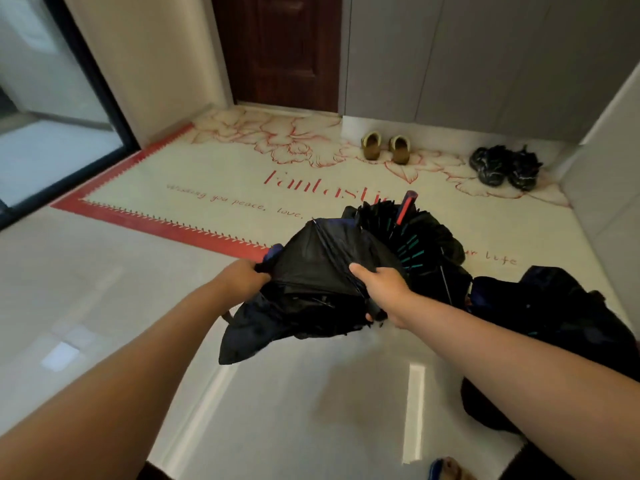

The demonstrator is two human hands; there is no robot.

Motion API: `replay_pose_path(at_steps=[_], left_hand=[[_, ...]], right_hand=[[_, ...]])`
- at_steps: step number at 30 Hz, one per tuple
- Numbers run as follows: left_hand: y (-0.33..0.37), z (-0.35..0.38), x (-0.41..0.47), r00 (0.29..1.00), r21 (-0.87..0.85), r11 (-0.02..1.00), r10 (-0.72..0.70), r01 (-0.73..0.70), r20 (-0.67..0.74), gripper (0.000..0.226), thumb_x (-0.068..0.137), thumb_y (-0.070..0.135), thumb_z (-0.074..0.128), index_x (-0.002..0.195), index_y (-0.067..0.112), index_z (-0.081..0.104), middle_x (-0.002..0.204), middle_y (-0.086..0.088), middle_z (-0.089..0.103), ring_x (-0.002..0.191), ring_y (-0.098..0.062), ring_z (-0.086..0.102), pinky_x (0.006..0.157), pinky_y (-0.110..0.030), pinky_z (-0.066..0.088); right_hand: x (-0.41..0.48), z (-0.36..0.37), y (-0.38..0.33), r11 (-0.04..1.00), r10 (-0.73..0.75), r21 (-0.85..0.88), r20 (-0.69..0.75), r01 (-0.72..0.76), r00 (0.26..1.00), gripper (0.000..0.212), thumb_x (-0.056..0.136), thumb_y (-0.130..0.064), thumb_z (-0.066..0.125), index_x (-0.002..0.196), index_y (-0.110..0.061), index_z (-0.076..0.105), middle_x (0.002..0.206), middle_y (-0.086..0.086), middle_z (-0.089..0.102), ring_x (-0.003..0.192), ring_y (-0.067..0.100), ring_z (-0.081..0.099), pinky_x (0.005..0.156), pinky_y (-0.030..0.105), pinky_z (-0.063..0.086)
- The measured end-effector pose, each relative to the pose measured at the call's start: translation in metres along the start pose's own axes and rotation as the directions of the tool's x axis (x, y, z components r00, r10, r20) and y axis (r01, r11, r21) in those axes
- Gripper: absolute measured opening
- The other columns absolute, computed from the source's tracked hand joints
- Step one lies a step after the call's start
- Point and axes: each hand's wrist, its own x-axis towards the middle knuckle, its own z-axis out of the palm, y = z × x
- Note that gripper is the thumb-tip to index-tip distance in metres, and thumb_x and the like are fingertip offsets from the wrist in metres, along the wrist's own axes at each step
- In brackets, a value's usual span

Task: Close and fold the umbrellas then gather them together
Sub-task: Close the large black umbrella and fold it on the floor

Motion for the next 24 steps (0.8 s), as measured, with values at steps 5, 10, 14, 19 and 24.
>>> replay_pose_path(at_steps=[5,10,14,19,24], left_hand=[[0.062,-0.014,-0.038,0.996,0.319,0.948,0.016,0.011,-0.082,0.036,0.09,0.016,0.057,0.123,0.004,0.049,0.112,-0.014,0.059,0.103,-0.031,0.058,0.079,-0.034,0.05],[0.106,-0.007,-0.038,0.908,-0.158,0.912,0.335,-0.38,-0.251,0.059,0.091,0.027,0.061,0.144,0.018,0.038,0.138,-0.004,0.05,0.126,-0.025,0.051,0.104,-0.041,0.043],[0.105,0.007,-0.037,0.902,-0.251,0.866,0.411,-0.432,-0.133,0.095,0.077,0.049,0.079,0.152,0.026,0.024,0.141,0.012,0.042,0.129,-0.013,0.045,0.109,-0.033,0.038],[0.108,0.0,-0.022,0.931,-0.468,0.809,0.266,-0.356,-0.249,0.103,0.075,0.053,0.079,0.155,0.026,0.019,0.15,0.007,0.041,0.135,-0.018,0.046,0.102,-0.03,0.043],[0.108,0.0,0.001,0.91,-0.54,0.747,0.215,-0.388,-0.355,0.041,0.078,0.043,0.08,0.11,0.022,0.065,0.103,0.005,0.07,0.097,-0.015,0.067,0.074,-0.025,0.052]], right_hand=[[-0.032,-0.032,-0.03,0.887,-0.36,-0.33,-0.057,0.322,0.931,0.032,0.096,-0.045,0.062,0.092,-0.014,0.068,0.078,0.006,0.067,0.069,0.029,0.067,0.053,0.039,0.059],[-0.039,-0.047,-0.037,0.773,-0.511,-0.469,-0.061,0.428,0.857,0.038,0.092,-0.05,0.065,0.082,-0.013,0.067,0.074,0.003,0.067,0.072,0.02,0.065,0.07,0.043,0.059],[-0.04,-0.05,-0.034,0.851,-0.479,-0.288,-0.086,0.438,0.874,0.034,0.088,-0.054,0.068,0.087,-0.021,0.072,0.066,-0.008,0.066,0.069,0.016,0.068,0.06,0.039,0.059],[-0.045,-0.054,-0.039,0.848,-0.528,-0.005,0.059,0.53,0.847,0.01,0.091,-0.04,0.072,0.096,-0.031,0.073,0.074,-0.019,0.072,0.067,0.002,0.068,0.049,0.014,0.049],[-0.036,-0.056,-0.044,0.81,-0.535,-0.201,0.127,0.55,0.835,0.028,0.094,-0.049,0.063,0.114,-0.03,0.066,0.104,-0.019,0.071,0.104,0.007,0.067,0.077,0.018,0.053]])
